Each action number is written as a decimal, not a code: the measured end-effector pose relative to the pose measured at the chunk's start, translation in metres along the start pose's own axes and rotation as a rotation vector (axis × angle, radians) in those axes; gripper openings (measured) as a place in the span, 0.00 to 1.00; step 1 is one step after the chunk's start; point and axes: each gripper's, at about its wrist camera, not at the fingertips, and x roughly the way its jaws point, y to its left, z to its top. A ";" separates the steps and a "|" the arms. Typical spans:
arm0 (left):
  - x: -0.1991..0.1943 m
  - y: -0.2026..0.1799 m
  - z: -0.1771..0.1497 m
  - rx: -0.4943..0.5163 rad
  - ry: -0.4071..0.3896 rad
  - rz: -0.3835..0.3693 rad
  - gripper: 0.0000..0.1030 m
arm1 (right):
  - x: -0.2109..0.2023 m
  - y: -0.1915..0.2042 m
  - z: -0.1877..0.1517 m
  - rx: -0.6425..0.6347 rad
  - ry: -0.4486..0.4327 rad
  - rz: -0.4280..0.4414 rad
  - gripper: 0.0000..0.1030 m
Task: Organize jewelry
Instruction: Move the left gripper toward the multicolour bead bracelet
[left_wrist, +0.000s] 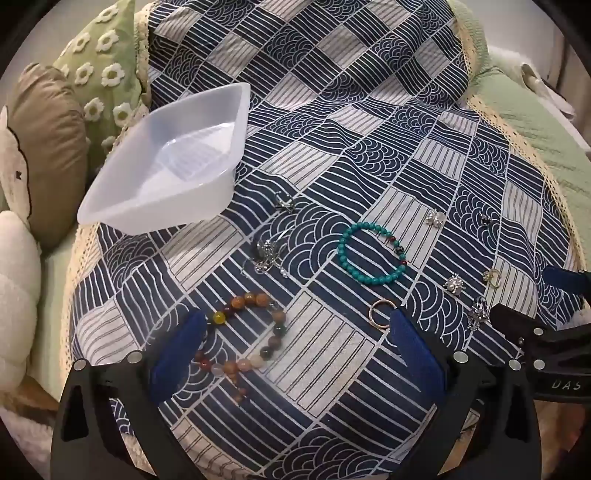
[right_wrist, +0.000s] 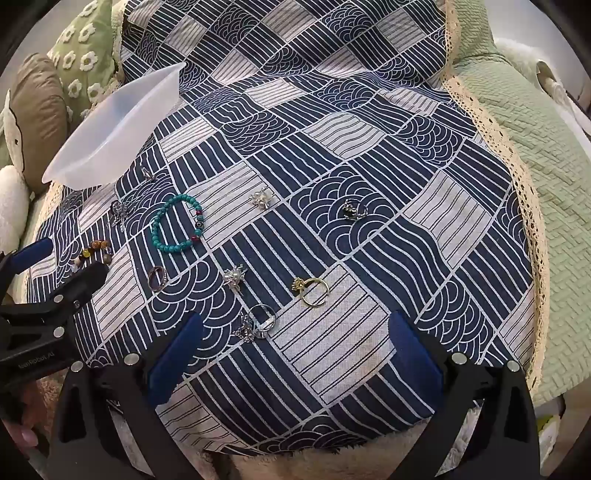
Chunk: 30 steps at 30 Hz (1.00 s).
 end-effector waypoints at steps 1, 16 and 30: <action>0.000 0.000 0.000 0.000 0.000 0.003 0.93 | 0.000 -0.001 0.000 0.000 0.000 -0.001 0.95; 0.002 0.000 -0.001 -0.004 0.012 -0.013 0.93 | 0.003 0.003 0.000 -0.016 -0.007 -0.001 0.95; 0.005 0.002 -0.002 -0.001 0.027 -0.009 0.93 | 0.005 0.001 0.000 -0.002 0.005 0.001 0.95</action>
